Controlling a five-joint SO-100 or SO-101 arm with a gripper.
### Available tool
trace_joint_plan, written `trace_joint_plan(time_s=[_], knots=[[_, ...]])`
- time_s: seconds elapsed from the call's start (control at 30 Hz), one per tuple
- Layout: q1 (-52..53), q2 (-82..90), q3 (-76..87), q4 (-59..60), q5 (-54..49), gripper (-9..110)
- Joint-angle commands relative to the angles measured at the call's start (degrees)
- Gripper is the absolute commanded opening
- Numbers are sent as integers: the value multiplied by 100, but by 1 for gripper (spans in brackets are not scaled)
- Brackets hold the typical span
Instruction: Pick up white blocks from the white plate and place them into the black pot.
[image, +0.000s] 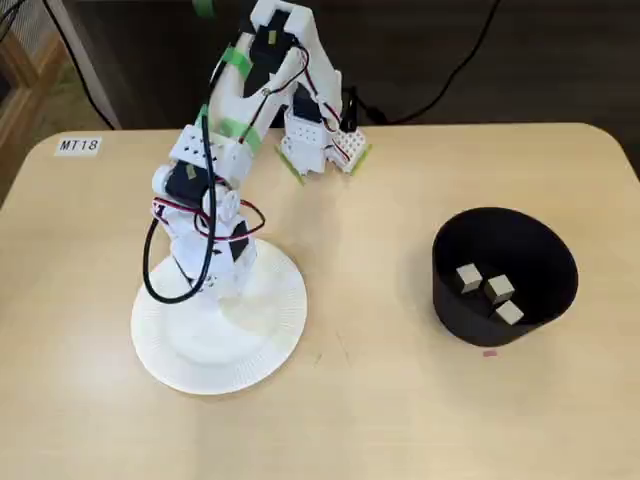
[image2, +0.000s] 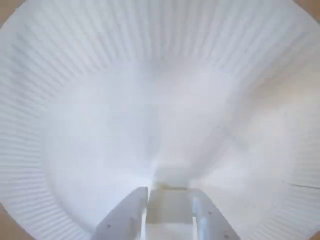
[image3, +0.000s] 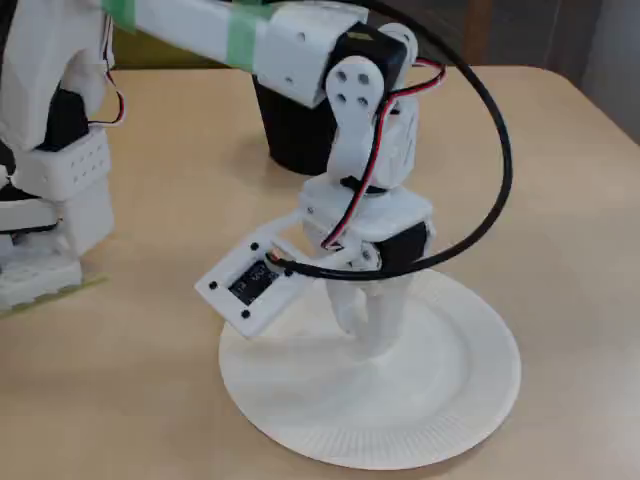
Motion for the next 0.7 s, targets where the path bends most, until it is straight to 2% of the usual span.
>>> trace_joint_plan(time_s=[0.0, 0.67], knots=[[158, -79, -343, 167, -70, -2], [-62, -105, -782, 896, -826, 16]])
